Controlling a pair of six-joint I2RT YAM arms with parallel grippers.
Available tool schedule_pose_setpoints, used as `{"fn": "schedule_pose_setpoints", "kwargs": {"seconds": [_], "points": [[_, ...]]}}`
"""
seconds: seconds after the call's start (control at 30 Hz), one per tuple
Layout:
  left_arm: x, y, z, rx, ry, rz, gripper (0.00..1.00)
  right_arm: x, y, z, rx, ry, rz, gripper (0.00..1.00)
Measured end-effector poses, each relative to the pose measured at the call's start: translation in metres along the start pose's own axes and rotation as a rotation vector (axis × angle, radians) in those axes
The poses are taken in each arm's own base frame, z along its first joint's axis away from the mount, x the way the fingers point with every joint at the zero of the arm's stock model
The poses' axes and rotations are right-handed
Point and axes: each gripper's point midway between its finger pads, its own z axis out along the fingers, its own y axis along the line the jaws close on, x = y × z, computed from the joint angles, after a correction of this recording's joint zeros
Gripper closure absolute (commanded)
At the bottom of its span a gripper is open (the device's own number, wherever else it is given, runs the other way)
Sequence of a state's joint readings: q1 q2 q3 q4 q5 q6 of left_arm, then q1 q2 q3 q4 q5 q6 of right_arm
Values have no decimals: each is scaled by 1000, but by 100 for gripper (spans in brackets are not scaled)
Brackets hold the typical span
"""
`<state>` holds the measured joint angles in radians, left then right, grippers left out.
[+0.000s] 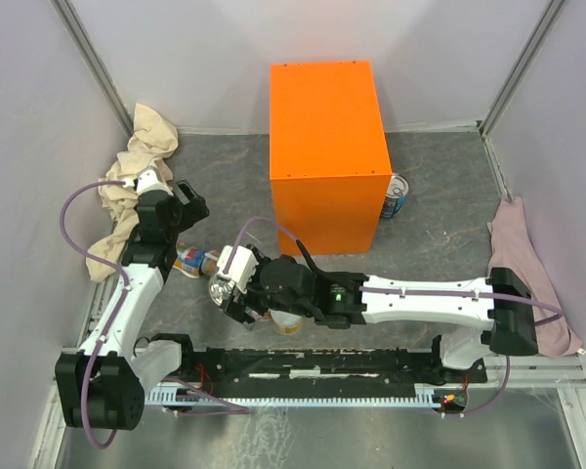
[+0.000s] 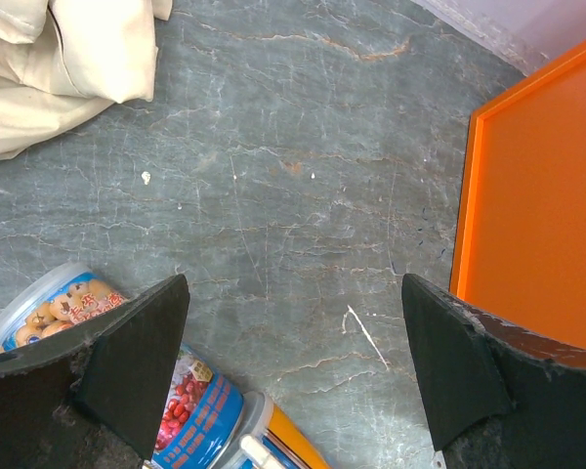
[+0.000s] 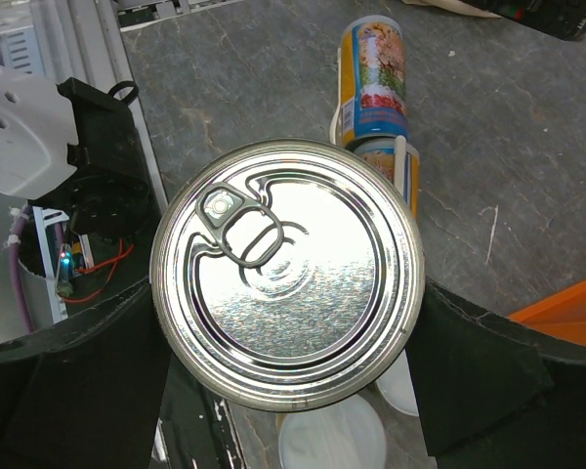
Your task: Place and organize the canned foods onto the counter
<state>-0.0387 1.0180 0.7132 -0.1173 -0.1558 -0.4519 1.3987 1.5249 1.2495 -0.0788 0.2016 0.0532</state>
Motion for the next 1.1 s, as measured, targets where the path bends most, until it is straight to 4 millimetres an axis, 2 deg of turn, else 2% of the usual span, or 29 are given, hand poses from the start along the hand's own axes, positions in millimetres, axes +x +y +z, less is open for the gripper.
{"fn": "schedule_pose_setpoints", "kwargs": {"seconds": [0.3,0.87,1.1], "points": [[0,0,0,1,0,0,5,-18,-20,-17,52,-14,-7,99],[0,0,0,1,0,0,5,-103,-114,-58,245,-156,66,99],[0,0,0,1,0,0,5,-134,-142,-77,299,-221,84,99]]}}
